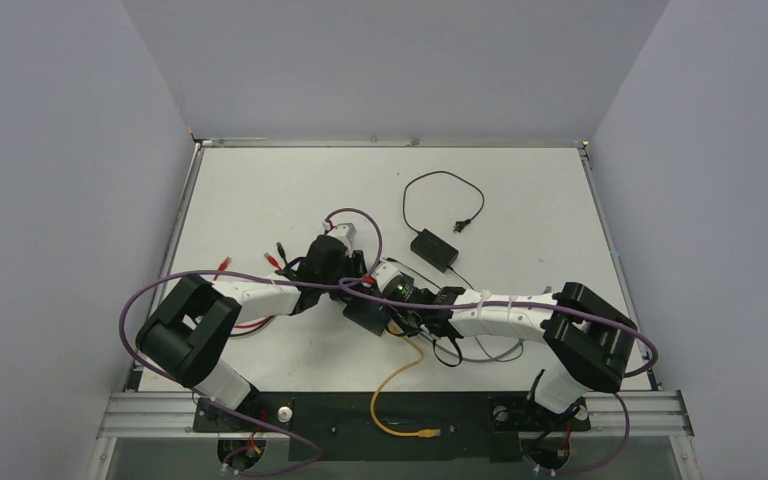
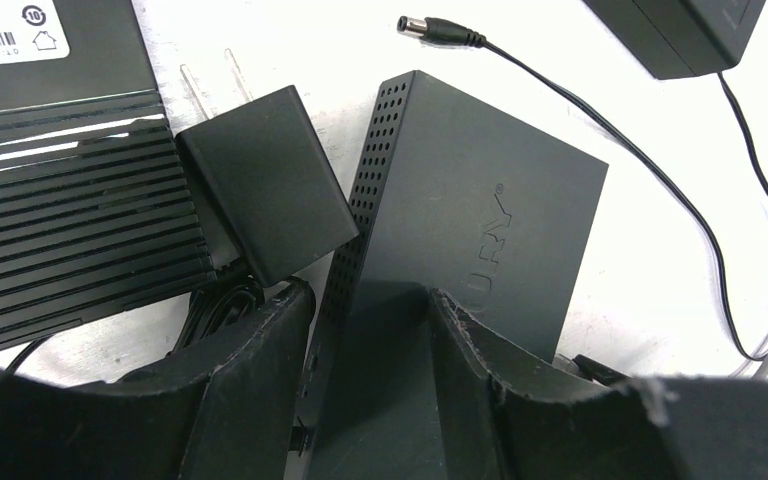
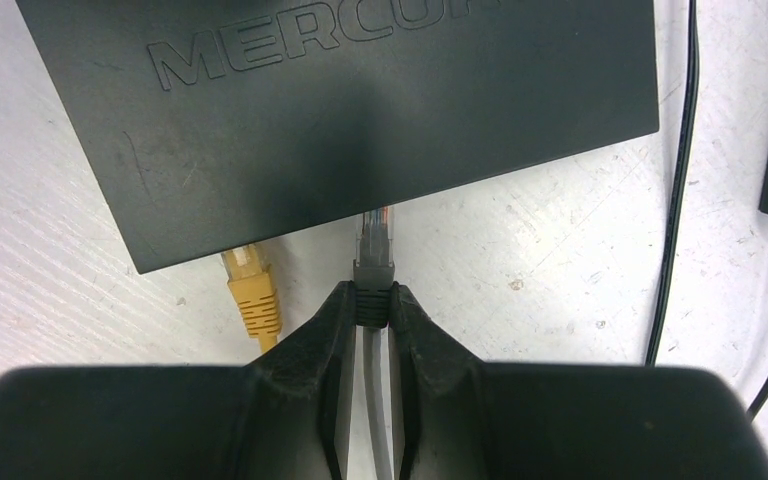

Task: Insert the plug into the switch port
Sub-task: Insert the connector into the switch port.

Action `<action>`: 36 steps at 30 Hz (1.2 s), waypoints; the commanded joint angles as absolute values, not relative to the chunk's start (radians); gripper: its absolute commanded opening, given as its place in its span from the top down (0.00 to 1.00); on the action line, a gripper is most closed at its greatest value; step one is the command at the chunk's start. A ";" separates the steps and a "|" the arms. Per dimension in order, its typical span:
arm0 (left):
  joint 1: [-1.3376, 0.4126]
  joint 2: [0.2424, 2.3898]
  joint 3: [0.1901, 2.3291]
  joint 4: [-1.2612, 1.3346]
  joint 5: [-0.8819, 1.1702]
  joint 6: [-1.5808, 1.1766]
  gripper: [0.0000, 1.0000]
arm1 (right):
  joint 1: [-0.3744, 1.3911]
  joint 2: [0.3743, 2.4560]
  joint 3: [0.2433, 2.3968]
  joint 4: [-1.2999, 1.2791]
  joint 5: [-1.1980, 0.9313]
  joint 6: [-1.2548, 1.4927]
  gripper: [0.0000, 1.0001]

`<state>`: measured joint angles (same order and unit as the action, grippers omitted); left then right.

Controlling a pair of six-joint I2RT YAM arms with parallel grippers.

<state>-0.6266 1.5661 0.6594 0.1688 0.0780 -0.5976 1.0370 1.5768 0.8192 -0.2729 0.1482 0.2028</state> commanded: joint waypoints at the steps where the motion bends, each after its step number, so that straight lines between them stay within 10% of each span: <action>1: -0.625 1.592 0.691 0.169 0.093 -0.574 0.56 | 1.047 1.539 0.862 -0.221 0.167 0.192 1.00; 36: -0.693 1.497 0.601 0.158 0.155 -0.592 0.61 | 1.001 1.530 0.820 -0.010 0.071 0.101 1.00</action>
